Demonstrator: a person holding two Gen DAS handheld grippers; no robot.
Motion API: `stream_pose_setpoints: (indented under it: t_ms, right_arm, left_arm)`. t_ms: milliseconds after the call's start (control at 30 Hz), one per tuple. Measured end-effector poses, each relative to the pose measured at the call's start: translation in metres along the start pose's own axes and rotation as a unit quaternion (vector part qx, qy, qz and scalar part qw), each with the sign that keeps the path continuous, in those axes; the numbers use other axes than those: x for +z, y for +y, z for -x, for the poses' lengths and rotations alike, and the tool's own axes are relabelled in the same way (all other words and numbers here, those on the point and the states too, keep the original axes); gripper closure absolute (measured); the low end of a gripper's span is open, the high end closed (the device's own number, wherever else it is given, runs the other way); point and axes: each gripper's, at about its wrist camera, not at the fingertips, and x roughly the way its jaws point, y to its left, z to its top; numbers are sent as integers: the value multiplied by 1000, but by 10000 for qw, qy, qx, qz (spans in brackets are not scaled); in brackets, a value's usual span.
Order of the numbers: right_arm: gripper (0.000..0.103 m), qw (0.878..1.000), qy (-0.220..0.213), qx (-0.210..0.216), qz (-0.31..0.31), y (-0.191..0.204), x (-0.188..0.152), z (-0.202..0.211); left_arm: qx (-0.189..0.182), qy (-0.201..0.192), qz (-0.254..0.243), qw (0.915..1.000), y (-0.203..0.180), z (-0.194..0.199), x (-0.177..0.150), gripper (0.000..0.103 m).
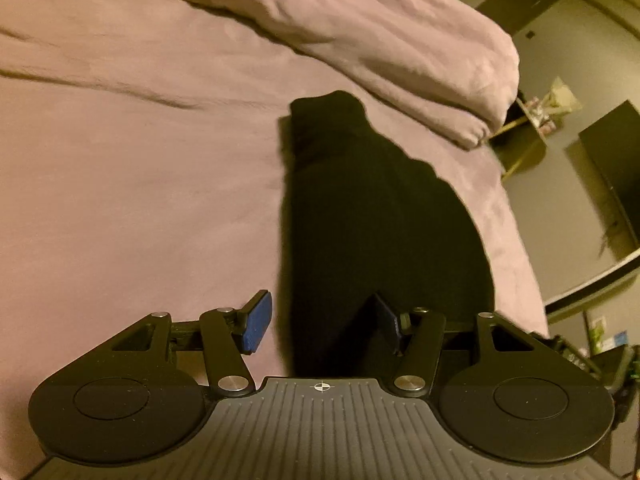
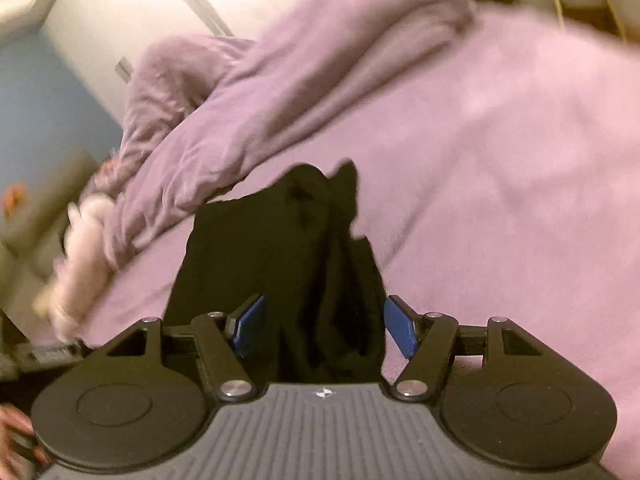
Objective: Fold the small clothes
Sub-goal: 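Grasp the shirt tip with the left gripper while the right gripper grasps its edge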
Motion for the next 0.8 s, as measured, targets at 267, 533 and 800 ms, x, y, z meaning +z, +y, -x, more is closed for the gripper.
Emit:
stream_pose_setpoints:
  t_ms: [267,533,800]
  right_arm:
    - [56,9989,106,418,-162,-12,6,-30]
    - [58,9985,235,490,-63,-5,9,-44]
    - [76,9988,304,371,-46,2,7,-51]
  left_arm:
    - [179,42,-188,9997,-13,-26,11,50]
    - [133,140,-163,9997,-9,-35,16,42]
    - [62,20,-316,9995,-15,-30,16,72]
